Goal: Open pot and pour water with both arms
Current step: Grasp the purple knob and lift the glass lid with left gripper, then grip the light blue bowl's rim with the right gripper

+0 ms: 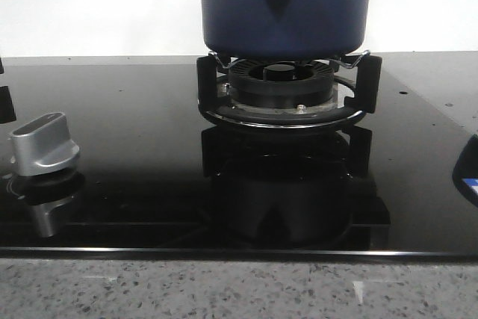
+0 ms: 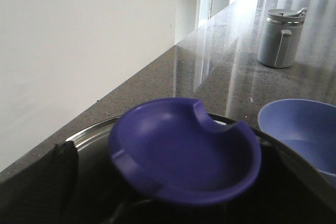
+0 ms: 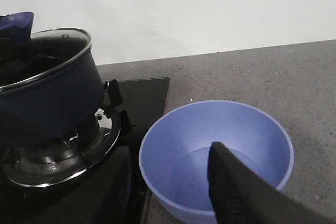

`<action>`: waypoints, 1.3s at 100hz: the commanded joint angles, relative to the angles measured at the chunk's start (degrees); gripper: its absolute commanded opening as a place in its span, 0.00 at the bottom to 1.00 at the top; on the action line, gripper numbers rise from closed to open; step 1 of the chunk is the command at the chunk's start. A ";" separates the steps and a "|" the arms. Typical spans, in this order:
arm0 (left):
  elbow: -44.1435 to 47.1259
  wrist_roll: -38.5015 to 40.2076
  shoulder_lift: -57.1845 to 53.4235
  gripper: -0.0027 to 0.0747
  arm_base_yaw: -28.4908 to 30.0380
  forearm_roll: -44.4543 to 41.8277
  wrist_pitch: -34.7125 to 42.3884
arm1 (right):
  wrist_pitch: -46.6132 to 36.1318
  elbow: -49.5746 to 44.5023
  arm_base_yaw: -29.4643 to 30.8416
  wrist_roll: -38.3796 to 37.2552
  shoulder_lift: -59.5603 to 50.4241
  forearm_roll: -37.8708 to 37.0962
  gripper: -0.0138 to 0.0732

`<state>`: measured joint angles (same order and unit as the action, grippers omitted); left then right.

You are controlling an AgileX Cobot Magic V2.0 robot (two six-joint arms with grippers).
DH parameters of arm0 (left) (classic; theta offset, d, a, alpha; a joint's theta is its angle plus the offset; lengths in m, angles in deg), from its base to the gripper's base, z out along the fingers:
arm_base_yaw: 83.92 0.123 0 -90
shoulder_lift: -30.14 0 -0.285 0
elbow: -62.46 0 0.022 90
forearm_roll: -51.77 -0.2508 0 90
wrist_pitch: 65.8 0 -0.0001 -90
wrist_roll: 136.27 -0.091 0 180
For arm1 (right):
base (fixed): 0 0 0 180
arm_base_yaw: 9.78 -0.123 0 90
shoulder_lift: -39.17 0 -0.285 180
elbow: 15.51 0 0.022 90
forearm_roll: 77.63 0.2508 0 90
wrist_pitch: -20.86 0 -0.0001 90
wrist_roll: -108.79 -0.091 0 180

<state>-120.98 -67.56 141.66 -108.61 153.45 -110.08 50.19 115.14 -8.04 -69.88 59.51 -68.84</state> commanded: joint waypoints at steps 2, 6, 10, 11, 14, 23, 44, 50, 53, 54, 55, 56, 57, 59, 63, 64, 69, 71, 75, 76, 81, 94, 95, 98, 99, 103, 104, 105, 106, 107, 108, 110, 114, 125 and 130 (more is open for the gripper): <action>-2.75 0.54 -1.83 0.81 -1.05 5.63 -1.23 | -4.43 1.92 0.15 0.58 1.23 -0.15 0.52; -2.98 0.54 -1.58 0.81 -1.29 5.63 -1.23 | -4.43 1.92 0.15 0.58 1.23 -0.15 0.52; -3.13 0.54 -1.45 0.81 -1.60 5.63 -1.23 | -4.43 1.92 0.15 0.58 1.23 -0.15 0.52; -3.13 0.54 -1.34 0.81 -1.70 5.63 -1.23 | -4.43 1.92 0.15 0.58 1.23 -0.15 0.52; -3.13 0.54 -1.35 0.81 -1.85 5.63 -1.23 | -4.43 1.92 0.15 0.58 1.23 -0.15 0.52; -3.13 0.54 -1.35 0.81 -2.35 5.63 -1.23 | -4.43 1.92 0.15 0.58 1.23 -0.15 0.52; -3.13 2.13 -1.35 0.61 -2.35 5.63 -1.23 | -4.43 1.92 0.15 0.58 1.23 -0.15 0.52; -3.13 2.38 -1.35 0.51 -2.35 5.63 -1.47 | -4.35 1.92 0.15 0.58 1.23 -0.15 0.52; -3.13 2.38 -1.35 0.47 -2.35 5.63 -1.47 | -4.35 1.92 0.15 0.58 1.23 -0.15 0.52; -3.13 2.38 -1.35 0.46 -2.35 5.63 -1.60 | -4.35 1.92 0.15 0.58 1.23 -0.15 0.52; -3.13 2.38 -1.35 0.44 -2.35 5.63 -1.60 | -4.35 1.92 0.15 0.58 1.23 -0.15 0.52; -3.13 2.38 -1.35 0.42 -2.35 5.63 -1.74 | -4.30 1.92 0.15 0.58 1.23 -0.15 0.52; -3.13 2.38 -1.35 0.41 -2.35 5.63 -1.90 | -4.30 1.92 0.15 0.58 1.23 -0.15 0.52; -3.13 2.38 -1.35 0.39 -2.35 5.63 -2.13 | -4.30 1.92 0.15 0.58 1.23 -0.15 0.52; -3.13 2.38 -1.35 0.32 -2.35 5.63 -2.47 | -4.21 1.92 0.15 0.58 1.23 -0.15 0.52; -3.13 2.38 -1.35 0.32 -2.35 5.63 -2.60 | -4.21 1.92 0.15 0.58 1.23 -0.15 0.52; -3.13 2.38 -1.35 0.26 -2.35 5.63 -3.02 | -4.21 1.92 0.15 0.58 1.23 -0.15 0.52; -3.13 2.38 -1.35 0.25 -2.35 5.63 -3.18 | -4.21 1.92 0.15 0.58 1.23 -0.15 0.52; -3.13 2.38 -1.35 0.22 -2.35 5.63 -3.17 | -4.21 1.92 0.15 0.58 1.23 -0.15 0.52; -3.13 2.38 -1.35 0.21 -2.35 5.63 -3.17 | -4.21 1.92 0.15 0.58 1.23 -0.15 0.52; -3.13 2.38 -1.35 0.21 -2.35 5.63 -3.17 | -4.21 1.92 0.15 0.58 1.23 -0.15 0.52; -3.13 2.38 -1.35 0.21 -2.35 5.63 -3.17 | -4.07 1.92 0.15 0.58 1.23 -0.15 0.52; -3.13 2.38 -1.35 0.21 -2.35 5.63 -3.17 | -4.07 1.92 0.15 0.58 1.23 -0.15 0.52; -3.13 2.38 -1.35 0.21 -2.35 5.63 -3.17 | -4.07 1.92 0.15 0.58 1.23 -0.15 0.52; -3.16 2.38 -1.35 0.21 -2.35 5.63 -3.17 | -4.07 1.92 0.15 0.58 1.23 -0.15 0.52; -3.27 2.38 -1.48 0.21 -2.35 5.63 -3.17 | -4.07 1.92 0.15 0.58 1.23 -0.15 0.52; -3.27 2.38 -1.48 0.21 -2.35 5.63 -3.17 | -4.07 1.92 0.15 0.58 1.23 -0.15 0.52; -3.27 2.38 -1.48 0.21 -2.35 5.63 -3.17 | -4.07 1.92 0.15 0.58 1.23 -0.15 0.52; -3.27 2.38 -1.63 0.21 -2.35 5.63 -3.17 | -4.07 1.92 0.15 0.58 1.23 -0.15 0.52; -3.40 2.38 -1.63 0.21 -2.35 5.63 -3.17 | -4.07 1.92 0.15 0.58 1.23 -0.15 0.52; -3.40 2.38 -1.80 0.21 -2.35 5.63 -3.17 | -4.07 1.92 0.15 0.58 1.23 -0.15 0.52; -3.48 2.38 -2.06 0.21 -2.35 5.63 -2.91 | -4.07 1.92 0.15 0.58 1.23 -0.15 0.52; -3.82 2.38 -2.33 0.21 -2.35 5.63 -2.80 | -4.07 1.92 0.15 0.58 1.23 -0.15 0.52; -5.31 3.91 -3.49 0.21 -1.98 5.63 -2.42 | -4.07 1.92 0.15 0.58 1.23 -0.15 0.52; -6.18 5.94 -3.88 0.21 -1.56 5.37 -2.44 | -4.07 1.92 0.15 0.58 1.23 -0.15 0.52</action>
<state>-123.79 -64.28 142.53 -110.52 153.27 -109.74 50.31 115.14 -8.04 -69.88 59.51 -68.84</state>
